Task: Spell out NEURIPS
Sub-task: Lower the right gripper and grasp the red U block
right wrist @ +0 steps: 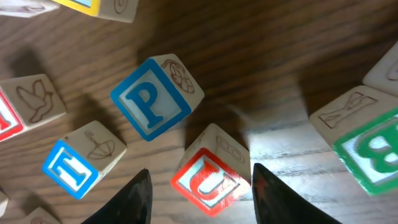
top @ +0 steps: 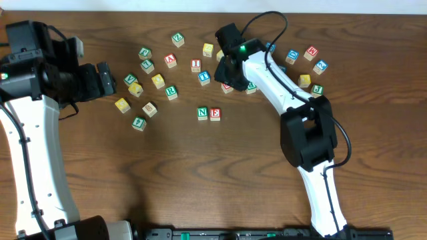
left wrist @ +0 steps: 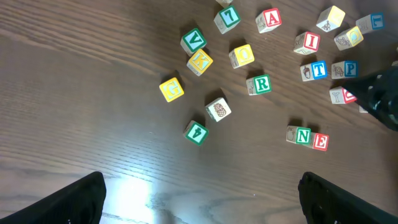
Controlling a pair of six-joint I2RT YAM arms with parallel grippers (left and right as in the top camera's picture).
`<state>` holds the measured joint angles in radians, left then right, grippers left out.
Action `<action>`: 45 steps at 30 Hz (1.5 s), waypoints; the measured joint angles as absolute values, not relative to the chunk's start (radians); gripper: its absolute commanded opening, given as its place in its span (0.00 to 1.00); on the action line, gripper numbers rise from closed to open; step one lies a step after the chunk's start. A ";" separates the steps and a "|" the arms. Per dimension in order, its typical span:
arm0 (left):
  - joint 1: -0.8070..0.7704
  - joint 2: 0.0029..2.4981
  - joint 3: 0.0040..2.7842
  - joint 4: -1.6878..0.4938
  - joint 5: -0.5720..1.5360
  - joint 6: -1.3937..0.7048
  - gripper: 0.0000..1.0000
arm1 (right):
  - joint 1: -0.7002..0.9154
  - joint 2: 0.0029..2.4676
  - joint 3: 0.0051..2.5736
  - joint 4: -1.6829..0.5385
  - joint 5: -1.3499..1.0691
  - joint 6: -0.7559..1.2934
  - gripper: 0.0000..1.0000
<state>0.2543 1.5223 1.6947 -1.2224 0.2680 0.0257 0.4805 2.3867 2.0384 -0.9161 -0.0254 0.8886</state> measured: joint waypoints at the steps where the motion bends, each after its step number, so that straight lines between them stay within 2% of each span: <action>1: 0.254 1.522 1.695 -1.223 0.268 0.026 0.98 | 0.482 2.387 2.030 -0.904 -0.025 0.889 0.47; 9: 0.254 1.522 1.695 -1.222 0.268 0.026 0.98 | 0.485 2.387 1.964 -0.842 -0.025 0.906 0.47; 19: 0.254 1.522 1.695 -1.223 0.268 0.026 0.98 | 0.485 2.387 1.953 -0.835 -0.025 0.875 0.35; 31: 0.254 1.522 1.695 -1.223 0.268 0.026 0.98 | 0.485 2.387 1.953 -0.867 -0.035 0.642 0.32; 45: 0.254 1.522 1.695 -1.223 0.268 0.026 0.98 | 0.485 2.384 1.953 -1.044 -0.061 0.398 0.31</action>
